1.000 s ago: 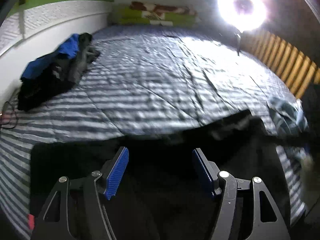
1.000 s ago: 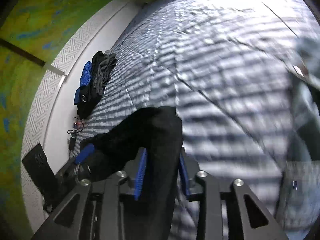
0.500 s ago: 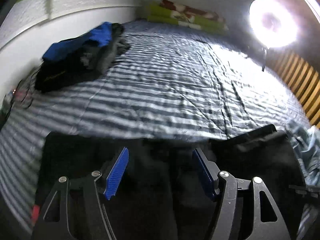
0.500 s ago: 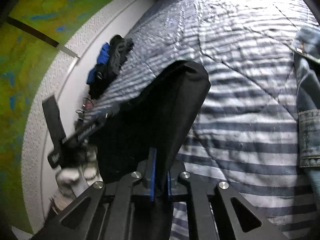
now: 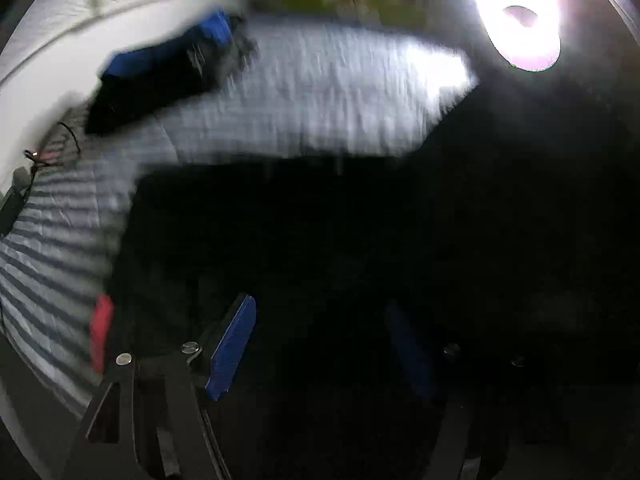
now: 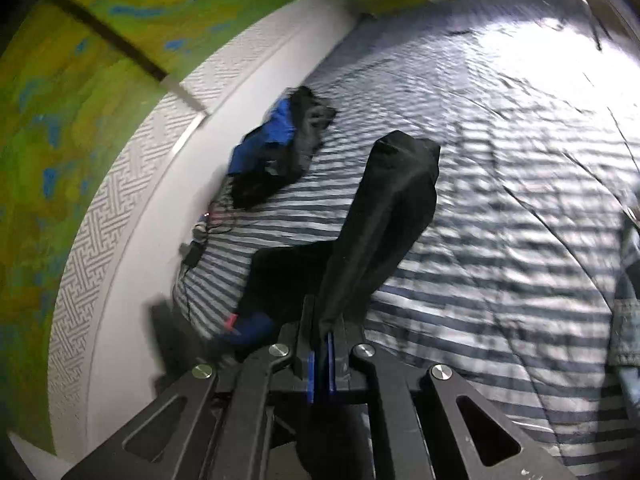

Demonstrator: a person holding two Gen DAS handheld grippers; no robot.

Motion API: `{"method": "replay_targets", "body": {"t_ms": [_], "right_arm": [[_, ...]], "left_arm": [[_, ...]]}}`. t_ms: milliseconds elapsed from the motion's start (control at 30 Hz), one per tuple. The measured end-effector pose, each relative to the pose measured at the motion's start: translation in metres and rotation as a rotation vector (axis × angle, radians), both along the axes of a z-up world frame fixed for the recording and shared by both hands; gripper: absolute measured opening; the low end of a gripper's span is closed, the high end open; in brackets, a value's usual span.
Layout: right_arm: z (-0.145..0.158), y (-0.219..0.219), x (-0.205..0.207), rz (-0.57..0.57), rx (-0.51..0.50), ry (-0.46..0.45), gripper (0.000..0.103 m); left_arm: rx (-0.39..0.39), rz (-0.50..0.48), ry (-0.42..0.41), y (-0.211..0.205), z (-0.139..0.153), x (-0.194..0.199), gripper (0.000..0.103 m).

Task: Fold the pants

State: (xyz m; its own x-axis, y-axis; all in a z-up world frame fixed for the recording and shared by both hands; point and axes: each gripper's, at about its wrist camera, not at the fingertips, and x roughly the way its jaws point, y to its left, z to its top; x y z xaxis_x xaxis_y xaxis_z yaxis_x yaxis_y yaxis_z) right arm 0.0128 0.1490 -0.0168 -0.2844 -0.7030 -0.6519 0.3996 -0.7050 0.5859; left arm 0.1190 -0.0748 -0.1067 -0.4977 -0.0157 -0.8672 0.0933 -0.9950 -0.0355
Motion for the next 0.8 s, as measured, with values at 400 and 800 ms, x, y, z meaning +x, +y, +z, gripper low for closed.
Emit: {"method": "replay_targets", "body": {"t_ms": [400,800], "right_arm": [[0.021,-0.145,0.008,0.119,0.132,0.032,0.004],[-0.036,-0.262,0.014,0.223,0.229,-0.065,0.023]], "left_arm": [[0.15,0.249,0.236,-0.109,0.063,0.099,0.071],[0.205,0.451,0.262,-0.201,0.058,0.146,0.071]]}}
